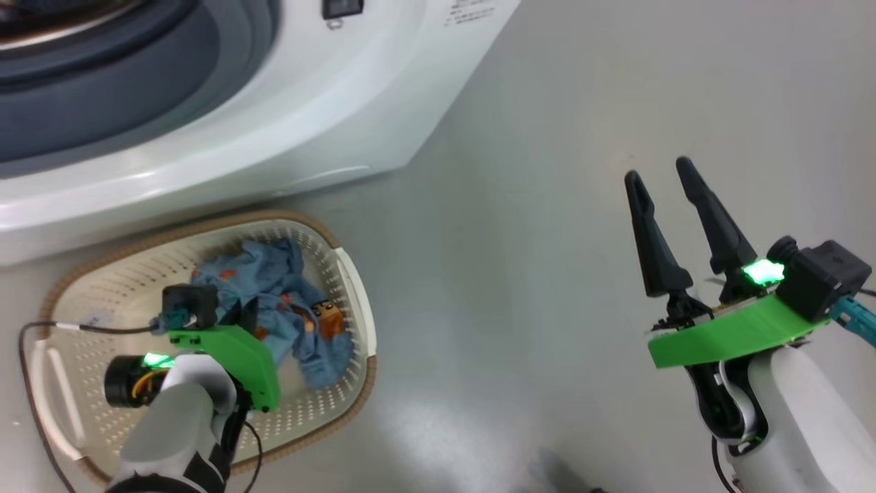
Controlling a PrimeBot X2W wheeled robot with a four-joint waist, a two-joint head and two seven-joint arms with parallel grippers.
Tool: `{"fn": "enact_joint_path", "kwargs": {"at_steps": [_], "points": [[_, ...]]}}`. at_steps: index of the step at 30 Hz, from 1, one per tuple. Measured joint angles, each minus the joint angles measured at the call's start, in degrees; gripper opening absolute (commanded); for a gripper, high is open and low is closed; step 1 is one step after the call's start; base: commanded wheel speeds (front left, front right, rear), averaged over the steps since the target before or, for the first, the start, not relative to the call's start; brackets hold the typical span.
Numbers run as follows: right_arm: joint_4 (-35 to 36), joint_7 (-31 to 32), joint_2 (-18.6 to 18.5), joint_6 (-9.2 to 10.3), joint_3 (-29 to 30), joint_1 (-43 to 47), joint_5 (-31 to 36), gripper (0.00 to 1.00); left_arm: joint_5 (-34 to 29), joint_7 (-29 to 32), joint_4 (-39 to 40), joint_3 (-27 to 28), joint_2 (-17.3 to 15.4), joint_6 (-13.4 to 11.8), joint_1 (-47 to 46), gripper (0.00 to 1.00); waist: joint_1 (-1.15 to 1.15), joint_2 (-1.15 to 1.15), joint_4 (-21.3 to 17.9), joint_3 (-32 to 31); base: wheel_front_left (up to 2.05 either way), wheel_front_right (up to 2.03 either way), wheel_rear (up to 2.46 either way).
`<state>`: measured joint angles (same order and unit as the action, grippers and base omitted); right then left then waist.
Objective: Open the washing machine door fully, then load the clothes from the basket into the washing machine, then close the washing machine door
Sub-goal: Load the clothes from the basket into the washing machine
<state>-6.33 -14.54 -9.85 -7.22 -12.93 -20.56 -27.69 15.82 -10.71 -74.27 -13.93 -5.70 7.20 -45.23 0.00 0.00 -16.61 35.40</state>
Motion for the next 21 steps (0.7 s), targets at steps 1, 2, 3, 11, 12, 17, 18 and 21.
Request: {"fn": "enact_joint_path", "kwargs": {"at_steps": [1, 2, 3, 11, 12, 17, 18, 21], "points": [[-0.18, 0.0, -0.15, 0.0, 0.02, 0.38, 0.0, 1.0, 0.43, -0.34, 0.09, -0.35, 0.21, 0.01, 0.19, 0.0, 0.0, 0.0, 0.28, -0.52, 0.0, 0.0, 0.0], [-0.3, 0.0, -0.4, 0.0, 0.12, 0.85, 0.0, 1.0, 0.92, -0.74, 0.34, -0.66, 0.41, 0.01, 0.47, 0.0, 0.0, 0.0, 0.58, -1.04, 0.0, 0.0, 0.0], [-0.38, 0.0, -0.7, 0.0, 0.2, 1.29, 0.0, 1.0, 1.59, -1.03, 0.54, -0.96, 0.59, 0.07, 0.8, 0.0, 0.0, 0.0, 0.9, -1.54, 0.0, 0.0, 0.0], [-0.92, 0.0, -1.38, 0.0, 1.35, 1.7, 0.0, 1.0, 5.88, -3.0, 3.46, -3.64, 1.33, 0.09, 2.63, 0.0, 0.0, 0.0, 3.35, -5.1, 0.0, 0.0, 0.0], [-0.94, 0.0, -1.51, 0.0, 1.63, 2.26, 0.0, 1.0, 6.38, -3.02, 4.02, -3.93, 1.34, 0.09, 3.02, 0.0, 0.01, 0.0, 3.57, -5.57, 0.0, 0.0, 0.0], [-1.69, 0.0, -2.38, 0.0, 1.91, 4.81, 0.0, 1.0, 8.86, -3.49, 8.56, -4.64, 1.05, 0.09, 5.89, 0.0, 0.0, 0.0, 4.76, -8.58, 0.0, 0.0, 0.0], [-1.79, 0.0, -2.57, 0.0, 1.96, 4.97, 0.0, 1.0, 9.03, -3.5, 9.95, -4.5, 0.97, 0.09, 6.44, 0.0, 0.0, 0.0, 4.94, -9.13, 0.0, 0.0, 0.0], [-1.83, 0.0, -2.88, 0.0, 2.12, 6.03, 0.01, 1.0, 9.1, -3.5, 13.73, -3.93, 0.62, 0.09, 8.45, 0.0, 0.0, 0.0, 5.46, -10.87, 0.0, 0.0, 0.0]]}}
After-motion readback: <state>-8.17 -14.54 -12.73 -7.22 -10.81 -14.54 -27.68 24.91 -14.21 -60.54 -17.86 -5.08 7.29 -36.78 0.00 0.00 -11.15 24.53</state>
